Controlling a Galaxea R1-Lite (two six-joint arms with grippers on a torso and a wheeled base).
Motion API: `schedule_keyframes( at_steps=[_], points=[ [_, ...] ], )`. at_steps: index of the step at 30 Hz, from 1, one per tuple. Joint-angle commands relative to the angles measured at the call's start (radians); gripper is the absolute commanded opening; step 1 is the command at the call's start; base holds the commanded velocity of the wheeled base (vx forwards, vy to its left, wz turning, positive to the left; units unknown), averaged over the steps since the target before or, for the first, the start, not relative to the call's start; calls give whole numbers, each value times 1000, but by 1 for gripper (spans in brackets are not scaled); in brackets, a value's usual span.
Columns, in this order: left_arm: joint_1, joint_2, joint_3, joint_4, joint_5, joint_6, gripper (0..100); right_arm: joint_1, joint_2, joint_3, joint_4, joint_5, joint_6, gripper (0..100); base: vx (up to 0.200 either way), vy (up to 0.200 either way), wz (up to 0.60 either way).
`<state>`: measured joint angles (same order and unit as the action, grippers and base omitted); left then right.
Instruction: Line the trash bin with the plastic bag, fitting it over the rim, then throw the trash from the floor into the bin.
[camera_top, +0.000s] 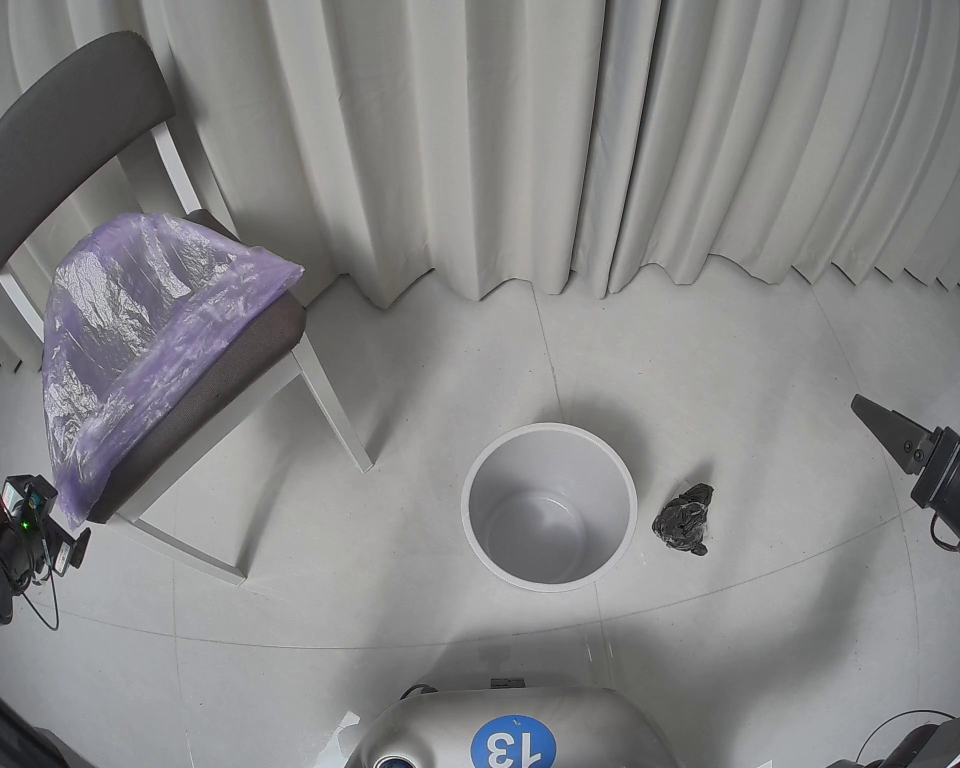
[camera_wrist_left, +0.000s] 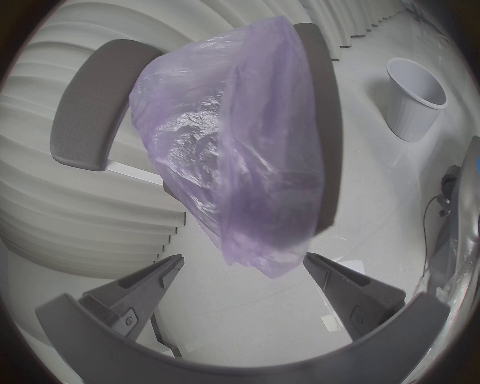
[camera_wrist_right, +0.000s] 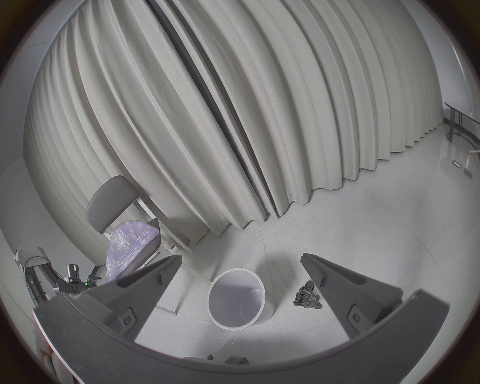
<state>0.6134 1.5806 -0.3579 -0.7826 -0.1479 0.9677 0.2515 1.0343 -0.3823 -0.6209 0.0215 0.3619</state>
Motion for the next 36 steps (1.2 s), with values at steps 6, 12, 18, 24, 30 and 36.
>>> schedule_keyframes(
  at_steps=[6, 12, 18, 24, 30, 36],
  points=[
    [12, 25, 5, -37, -35, -18, 100, 0, -26, 5, 0, 2, 0, 100, 0, 0, 0],
    [9, 1, -23, -37, -71, -56, 100, 0, -31, 16, -2, 3, 2, 100, 0, 0, 0],
    [5, -39, -49, -38, -96, -95, 100, 0, -23, 10, -2, 6, 2, 100, 0, 0, 0],
    [-11, -67, -118, -32, -111, -179, 100, 0, -23, 7, -2, 3, 2, 100, 0, 0, 0],
    [-24, -67, -139, -38, -111, -214, 100, 0, -25, 7, -2, 2, 2, 100, 0, 0, 0],
    [-26, -94, -125, -27, -125, -214, 100, 0, -28, 3, -2, 2, 0, 100, 0, 0, 0]
  ],
)
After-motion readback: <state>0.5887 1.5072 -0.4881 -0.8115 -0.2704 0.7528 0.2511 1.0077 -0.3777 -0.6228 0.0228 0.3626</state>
